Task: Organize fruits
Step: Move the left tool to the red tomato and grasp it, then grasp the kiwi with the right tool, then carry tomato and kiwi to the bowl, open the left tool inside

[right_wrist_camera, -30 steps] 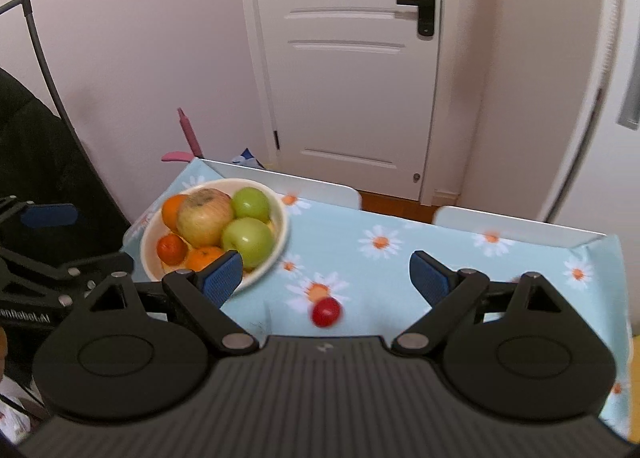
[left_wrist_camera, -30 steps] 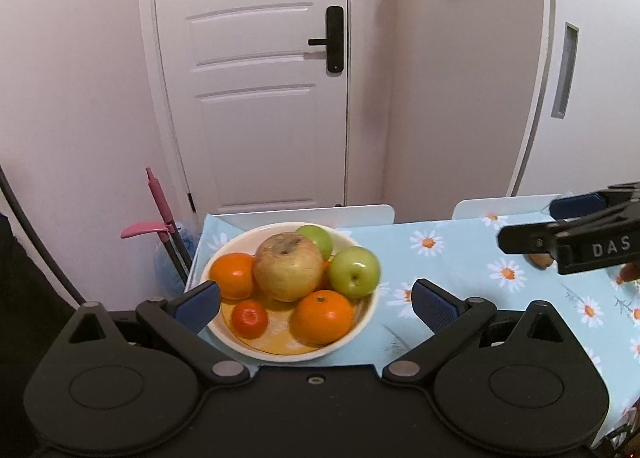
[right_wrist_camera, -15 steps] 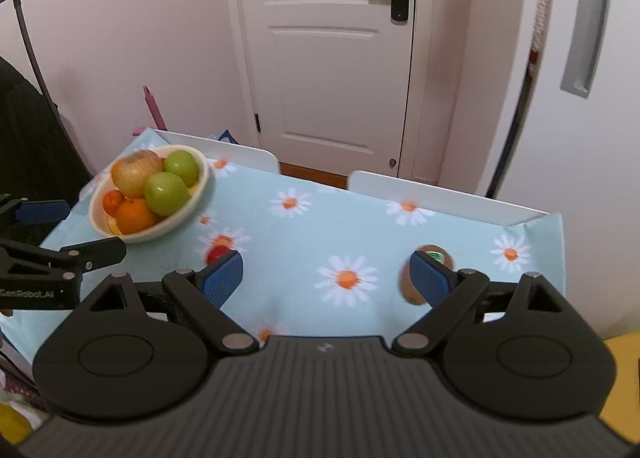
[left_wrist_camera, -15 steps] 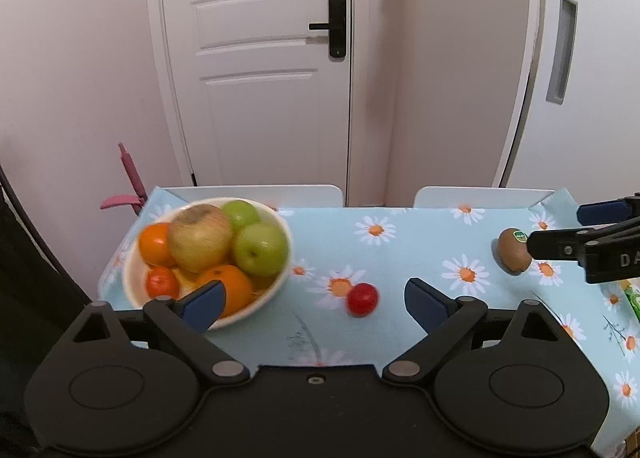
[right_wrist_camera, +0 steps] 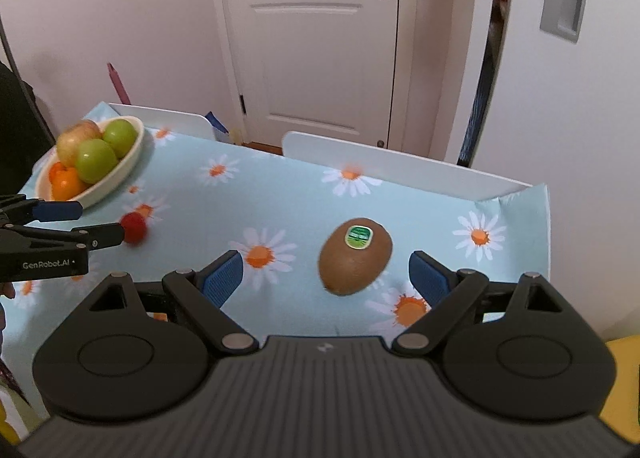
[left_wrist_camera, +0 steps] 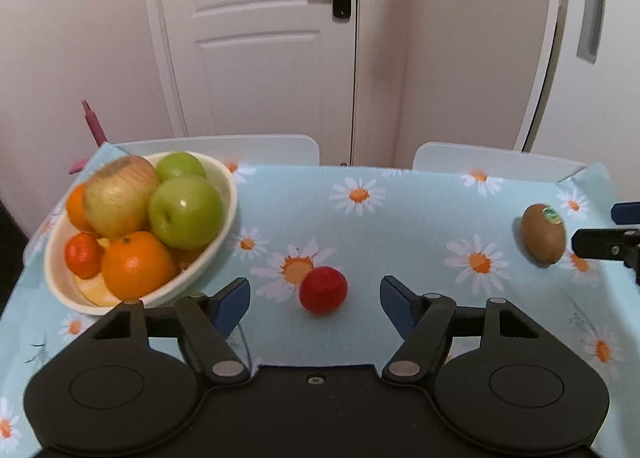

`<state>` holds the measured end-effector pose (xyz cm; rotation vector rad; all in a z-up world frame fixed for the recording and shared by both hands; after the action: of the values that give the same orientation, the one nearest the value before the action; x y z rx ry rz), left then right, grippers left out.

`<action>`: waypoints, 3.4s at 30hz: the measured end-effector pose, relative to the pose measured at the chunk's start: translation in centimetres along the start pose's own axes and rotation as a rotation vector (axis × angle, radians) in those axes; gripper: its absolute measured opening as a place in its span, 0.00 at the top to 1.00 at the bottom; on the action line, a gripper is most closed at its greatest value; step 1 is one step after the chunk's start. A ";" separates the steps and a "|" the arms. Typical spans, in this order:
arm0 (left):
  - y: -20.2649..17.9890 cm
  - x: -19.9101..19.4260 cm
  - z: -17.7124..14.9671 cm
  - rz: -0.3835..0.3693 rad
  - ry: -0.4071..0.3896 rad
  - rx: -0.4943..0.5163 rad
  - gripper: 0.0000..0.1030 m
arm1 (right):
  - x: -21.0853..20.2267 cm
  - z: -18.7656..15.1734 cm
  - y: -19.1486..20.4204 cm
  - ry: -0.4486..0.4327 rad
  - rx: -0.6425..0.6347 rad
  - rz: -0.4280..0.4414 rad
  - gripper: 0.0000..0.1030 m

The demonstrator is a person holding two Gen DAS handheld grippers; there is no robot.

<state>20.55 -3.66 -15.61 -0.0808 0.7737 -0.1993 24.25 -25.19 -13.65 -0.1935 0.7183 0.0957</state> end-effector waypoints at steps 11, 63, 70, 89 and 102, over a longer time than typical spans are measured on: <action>0.3 4.0 -0.8 -0.005 0.051 -0.009 0.50 | 3.8 -0.9 0.1 0.043 0.017 0.015 0.00; 0.3 -5.8 -0.5 0.051 -0.077 -0.027 0.66 | 0.5 1.9 3.7 0.016 0.011 0.057 0.35; 2.9 -9.7 0.5 0.085 -0.119 -0.027 0.66 | -3.5 3.6 8.5 -0.029 -0.033 0.137 0.35; 16.6 -12.3 3.4 0.045 -0.103 0.033 0.66 | -7.7 5.5 24.0 -0.020 -0.051 0.139 0.35; 22.6 -7.3 4.2 -0.049 -0.034 0.090 0.66 | -5.3 5.6 31.4 0.006 -0.044 0.068 0.35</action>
<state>21.78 19.98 -10.92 -0.0177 0.7284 -0.2784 19.06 6.60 -10.58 -0.2118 0.7293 0.1759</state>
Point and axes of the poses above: each gripper's, at about its wrist camera, not at the fingertips, and x roughly the way its jaws point, y to its left, z to its top, the point moved 7 cm from there along x, roughly the way its jaws point, and after that the axes turned 15 degrees about -z, right-handed, at the moved point
